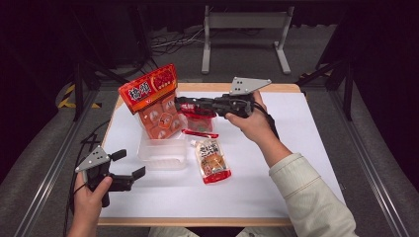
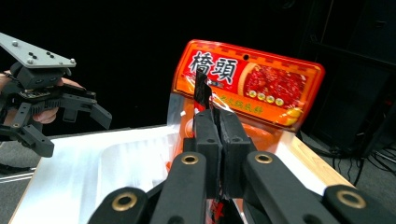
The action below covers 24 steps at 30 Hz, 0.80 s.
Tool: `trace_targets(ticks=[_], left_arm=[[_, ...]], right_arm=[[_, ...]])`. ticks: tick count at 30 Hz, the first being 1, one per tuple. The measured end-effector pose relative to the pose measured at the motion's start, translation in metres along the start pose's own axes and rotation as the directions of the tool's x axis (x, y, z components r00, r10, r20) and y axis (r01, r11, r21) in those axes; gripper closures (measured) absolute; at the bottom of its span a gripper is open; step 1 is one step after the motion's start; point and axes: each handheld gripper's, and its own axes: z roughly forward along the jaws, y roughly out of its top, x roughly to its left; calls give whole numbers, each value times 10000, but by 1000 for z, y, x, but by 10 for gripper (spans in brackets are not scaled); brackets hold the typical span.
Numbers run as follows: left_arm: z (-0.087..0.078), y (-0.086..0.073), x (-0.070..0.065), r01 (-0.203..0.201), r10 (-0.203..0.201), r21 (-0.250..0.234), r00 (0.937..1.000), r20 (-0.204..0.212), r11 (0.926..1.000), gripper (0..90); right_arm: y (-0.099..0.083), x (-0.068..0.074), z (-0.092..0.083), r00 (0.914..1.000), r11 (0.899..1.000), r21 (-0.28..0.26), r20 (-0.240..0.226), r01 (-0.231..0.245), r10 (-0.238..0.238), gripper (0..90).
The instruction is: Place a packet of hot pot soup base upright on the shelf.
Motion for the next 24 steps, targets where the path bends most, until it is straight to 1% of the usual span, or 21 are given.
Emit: trace_targets(ticks=[2, 4, 7, 10, 12, 13, 17, 24], left_arm=[[0, 0, 0, -81, 81, -10, 10000, -9, 10000, 21], [-1, -1, 0, -63, 63, 31, 10000, 43, 10000, 20], [0, -1, 0, -158, 158, 50, 9999, -22, 9999, 20], [0, -1, 0, -269, 268, 109, 9996, 38, 9996, 20], [1, -1, 0, -214, 213, 142, 9997, 93, 9997, 20], [1, -1, 0, -278, 277, 100, 9996, 88, 9996, 20], [1, -1, 0, -307, 306, 80, 9995, 106, 9995, 20], [3, -1, 0, -337, 335, 166, 9994, 125, 9993, 20]], right_arm=[[2, 2, 5, 9999, 10000, -8, -94, 50, -50, 889], [4, 4, 10, 9998, 9999, -35, -163, 126, -127, 888], [6, 7, 17, 9996, 9998, -65, -198, 201, -202, 887], [6, 9, 21, 9994, 9996, -79, -184, 287, -289, 886], [7, 10, 26, 9992, 9994, -71, -218, 325, -327, 886], [7, 11, 28, 9991, 9994, -74, -252, 338, -339, 886], [6, 14, 36, 9985, 9992, -31, -380, 400, -401, 885], [7, 18, 46, 9973, 9985, -219, -539, 497, -508, 883]])
